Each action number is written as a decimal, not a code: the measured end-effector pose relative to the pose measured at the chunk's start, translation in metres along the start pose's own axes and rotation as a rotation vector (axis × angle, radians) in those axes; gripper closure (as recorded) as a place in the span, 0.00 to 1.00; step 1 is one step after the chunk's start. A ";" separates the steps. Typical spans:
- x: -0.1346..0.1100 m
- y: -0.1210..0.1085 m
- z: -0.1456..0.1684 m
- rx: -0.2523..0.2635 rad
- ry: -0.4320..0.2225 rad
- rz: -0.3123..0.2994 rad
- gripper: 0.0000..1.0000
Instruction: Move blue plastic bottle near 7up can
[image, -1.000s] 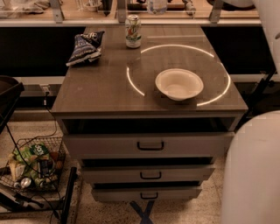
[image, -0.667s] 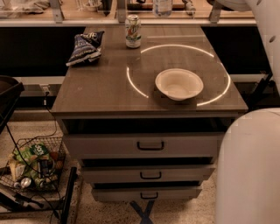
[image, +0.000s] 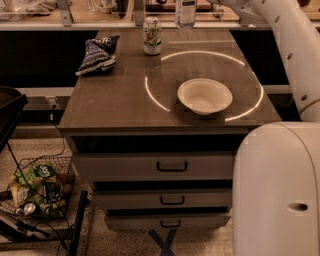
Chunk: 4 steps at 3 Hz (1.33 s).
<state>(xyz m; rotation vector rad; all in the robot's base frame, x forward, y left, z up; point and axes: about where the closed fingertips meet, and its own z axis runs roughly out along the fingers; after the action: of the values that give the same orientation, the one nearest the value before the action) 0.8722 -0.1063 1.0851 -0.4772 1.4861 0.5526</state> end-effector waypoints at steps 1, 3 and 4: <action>0.022 -0.004 0.012 -0.001 0.013 0.001 1.00; 0.060 -0.012 0.020 0.016 0.014 0.019 1.00; 0.078 -0.014 0.021 0.030 0.026 0.019 1.00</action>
Offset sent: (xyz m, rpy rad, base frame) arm 0.0246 -0.0008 -0.0654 0.0090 0.0120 -0.0232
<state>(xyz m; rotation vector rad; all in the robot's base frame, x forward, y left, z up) 0.8978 -0.1002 1.0072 -0.4488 1.5229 0.5405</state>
